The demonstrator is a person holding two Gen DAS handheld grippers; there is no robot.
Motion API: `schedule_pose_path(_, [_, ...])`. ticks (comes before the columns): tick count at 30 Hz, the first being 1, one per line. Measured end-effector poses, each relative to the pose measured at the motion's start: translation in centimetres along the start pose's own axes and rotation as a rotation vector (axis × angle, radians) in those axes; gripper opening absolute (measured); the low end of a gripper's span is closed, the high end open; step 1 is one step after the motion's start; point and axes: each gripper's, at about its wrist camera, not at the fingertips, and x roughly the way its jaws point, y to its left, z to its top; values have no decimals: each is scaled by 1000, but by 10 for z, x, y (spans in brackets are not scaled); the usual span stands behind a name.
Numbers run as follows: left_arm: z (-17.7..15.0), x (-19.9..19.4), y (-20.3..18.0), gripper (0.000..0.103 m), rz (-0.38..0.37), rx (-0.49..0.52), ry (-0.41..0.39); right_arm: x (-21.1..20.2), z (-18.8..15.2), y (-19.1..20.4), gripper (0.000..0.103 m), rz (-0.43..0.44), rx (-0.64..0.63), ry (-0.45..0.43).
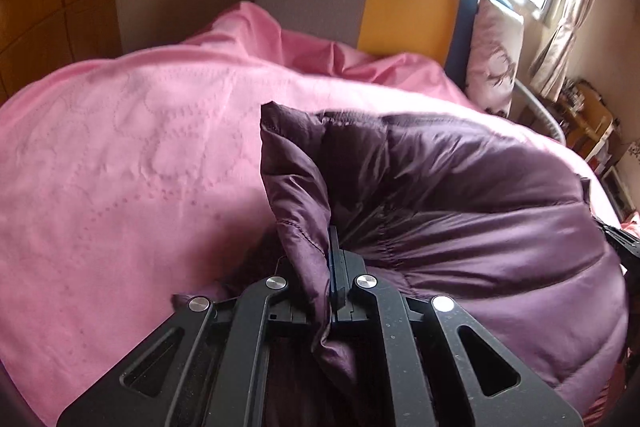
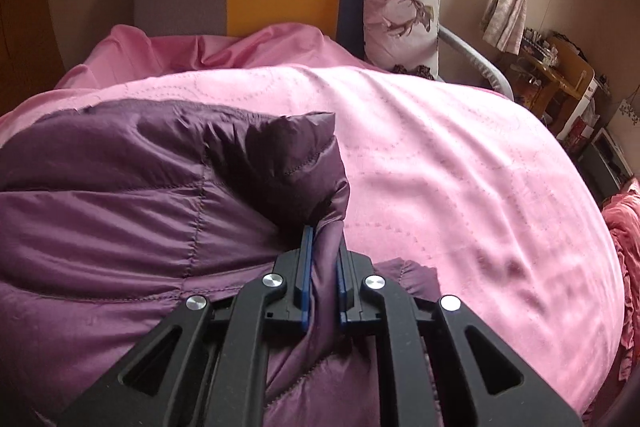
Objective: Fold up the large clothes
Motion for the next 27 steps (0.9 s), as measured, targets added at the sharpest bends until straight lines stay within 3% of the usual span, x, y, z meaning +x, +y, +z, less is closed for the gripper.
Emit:
schedule_pose_path(8, [-11, 20, -1, 5, 22, 11, 12, 23, -14, -3, 9, 22, 26, 25])
schedule_pose_path(11, [-9, 15, -3, 10, 50, 16, 30, 22, -10, -6, 10, 9, 15, 32])
schedule_pose_path(13, [-5, 1, -3, 26, 104, 0, 25, 17, -5, -7, 20, -7, 9, 37])
schedule_pose_path(14, [-5, -8, -3, 51, 114, -18, 13, 11, -5, -9, 27, -15, 14, 34])
schedule_pose_path(15, [-5, -22, 0, 78, 114, -53, -25, 5, -5, -12, 45, -18, 27, 25])
schedule_pose_path(16, [-5, -39, 2, 79, 109, -82, -85, -5, -5, -16, 59, -9, 48, 7])
schedule_pose_path(21, [-4, -87, -13, 79, 77, -66, -196, -54, -1, -14, 66, 5, 71, -99])
schedule_pose_path(27, [-19, -102, -69, 79, -13, 33, -257, -102, 7, 45, 75, 169, 10, -193])
